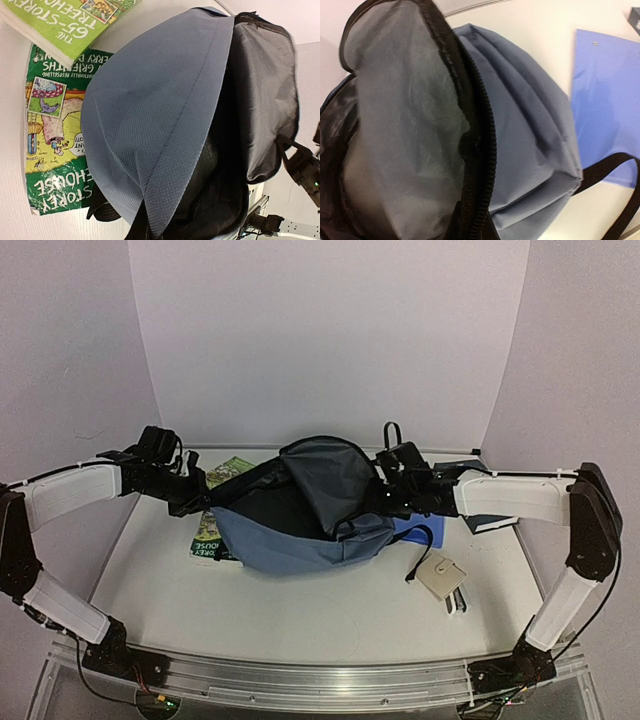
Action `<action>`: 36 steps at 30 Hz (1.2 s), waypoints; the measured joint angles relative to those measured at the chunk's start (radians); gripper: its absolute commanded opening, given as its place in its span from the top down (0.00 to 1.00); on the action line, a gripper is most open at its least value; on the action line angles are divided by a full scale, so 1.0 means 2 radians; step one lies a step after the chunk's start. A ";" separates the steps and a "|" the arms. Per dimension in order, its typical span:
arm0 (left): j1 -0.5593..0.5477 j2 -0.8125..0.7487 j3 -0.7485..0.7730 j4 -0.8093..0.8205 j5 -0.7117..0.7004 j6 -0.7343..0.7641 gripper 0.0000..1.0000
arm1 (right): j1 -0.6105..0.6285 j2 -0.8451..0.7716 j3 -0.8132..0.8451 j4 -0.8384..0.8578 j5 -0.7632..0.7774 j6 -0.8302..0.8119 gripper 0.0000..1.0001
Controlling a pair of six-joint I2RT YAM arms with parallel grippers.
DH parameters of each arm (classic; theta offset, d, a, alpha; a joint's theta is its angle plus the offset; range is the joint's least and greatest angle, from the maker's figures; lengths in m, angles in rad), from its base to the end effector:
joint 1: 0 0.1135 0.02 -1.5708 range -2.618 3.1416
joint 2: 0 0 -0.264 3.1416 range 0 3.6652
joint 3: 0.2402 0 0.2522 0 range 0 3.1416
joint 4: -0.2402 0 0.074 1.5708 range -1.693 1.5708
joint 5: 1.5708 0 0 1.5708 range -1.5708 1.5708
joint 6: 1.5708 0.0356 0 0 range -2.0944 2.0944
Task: Pack the student bag
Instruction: Adjust the student bag at the center of the board, then pick up the book from the center of the board.
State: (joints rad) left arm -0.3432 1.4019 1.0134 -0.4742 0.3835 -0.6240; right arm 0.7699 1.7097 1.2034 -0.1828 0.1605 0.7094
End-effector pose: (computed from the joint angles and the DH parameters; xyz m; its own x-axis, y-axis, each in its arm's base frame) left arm 0.2730 -0.1117 0.2552 -0.8967 -0.2549 -0.3618 0.0213 0.7916 -0.6107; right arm 0.2797 0.2633 0.2392 -0.7363 0.1818 -0.6518 -0.1568 0.8912 0.4256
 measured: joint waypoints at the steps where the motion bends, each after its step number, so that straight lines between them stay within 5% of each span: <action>1: 0.001 0.002 0.000 0.004 0.003 0.002 1.00 | -0.011 0.003 -0.005 0.004 -0.010 -0.003 1.00; 8: 0.001 0.047 0.000 0.021 0.017 0.014 0.95 | -0.029 0.051 -0.024 0.035 -0.065 -0.015 1.00; 14: 0.004 0.063 0.002 0.030 0.026 0.023 0.40 | -0.029 0.064 -0.027 0.047 -0.086 -0.019 1.00; 18: 0.023 0.058 0.008 0.031 0.029 0.024 0.22 | -0.029 0.064 -0.027 0.050 -0.094 -0.021 1.00; 27: 0.132 0.053 0.008 0.114 0.050 -0.041 0.19 | -0.030 0.065 -0.027 0.052 -0.101 -0.022 1.00; 36: 0.171 0.164 -0.017 0.293 0.065 -0.134 0.18 | -0.030 0.068 -0.027 0.054 -0.102 -0.018 1.00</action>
State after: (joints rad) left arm -0.0012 1.7291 0.9793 0.1109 0.5129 -0.8917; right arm 0.7109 1.8458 1.1492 -0.0754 -0.0437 0.6725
